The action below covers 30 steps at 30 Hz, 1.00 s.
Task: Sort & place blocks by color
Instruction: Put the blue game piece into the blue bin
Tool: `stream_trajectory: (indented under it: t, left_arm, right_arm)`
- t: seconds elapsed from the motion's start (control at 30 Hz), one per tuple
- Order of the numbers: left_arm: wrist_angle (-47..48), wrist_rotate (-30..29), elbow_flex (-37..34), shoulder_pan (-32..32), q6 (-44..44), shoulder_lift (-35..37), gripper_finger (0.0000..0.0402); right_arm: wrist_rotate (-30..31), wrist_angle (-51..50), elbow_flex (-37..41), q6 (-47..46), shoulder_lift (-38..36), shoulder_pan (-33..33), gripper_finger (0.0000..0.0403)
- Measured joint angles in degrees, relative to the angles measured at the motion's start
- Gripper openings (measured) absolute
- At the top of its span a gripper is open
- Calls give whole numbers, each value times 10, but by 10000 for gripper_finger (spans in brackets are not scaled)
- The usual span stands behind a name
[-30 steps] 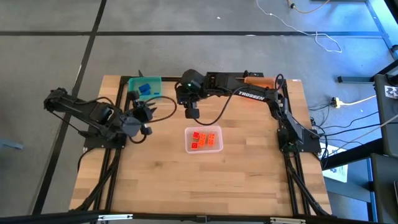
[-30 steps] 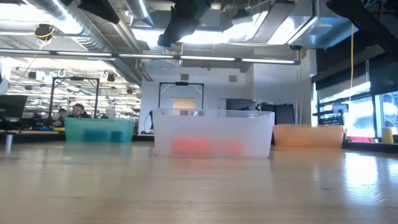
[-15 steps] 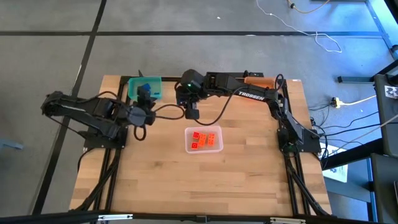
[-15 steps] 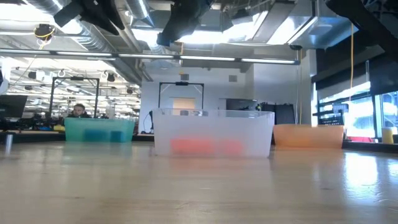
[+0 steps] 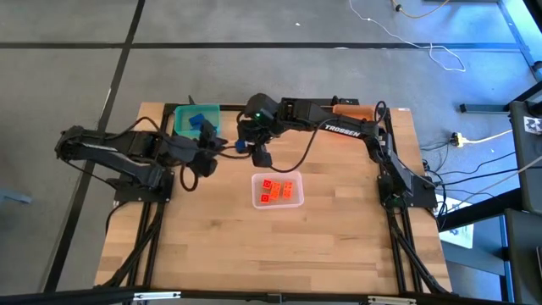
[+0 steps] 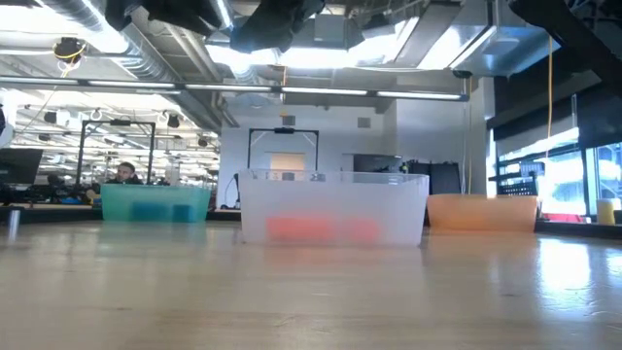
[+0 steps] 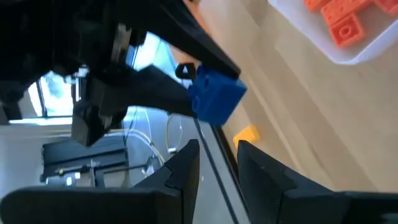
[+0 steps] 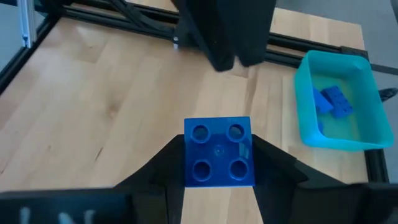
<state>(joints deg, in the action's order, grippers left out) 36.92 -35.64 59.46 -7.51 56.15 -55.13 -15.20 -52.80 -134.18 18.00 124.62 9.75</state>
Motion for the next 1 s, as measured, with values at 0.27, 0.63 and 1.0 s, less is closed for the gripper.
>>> stream_trajectory:
  t: [0.27,0.63,1.0]
  left_arm:
    - [-16,37,0,0,81,-10,100]
    - [-46,29,1,0,120,-47,100]
    - [-67,28,0,0,133,-48,100]
  right_arm:
    - [-11,3,0,0,0,0,139]
    - [-30,9,1,-2,1,0,139]
    - [-40,9,1,-15,1,2,139]
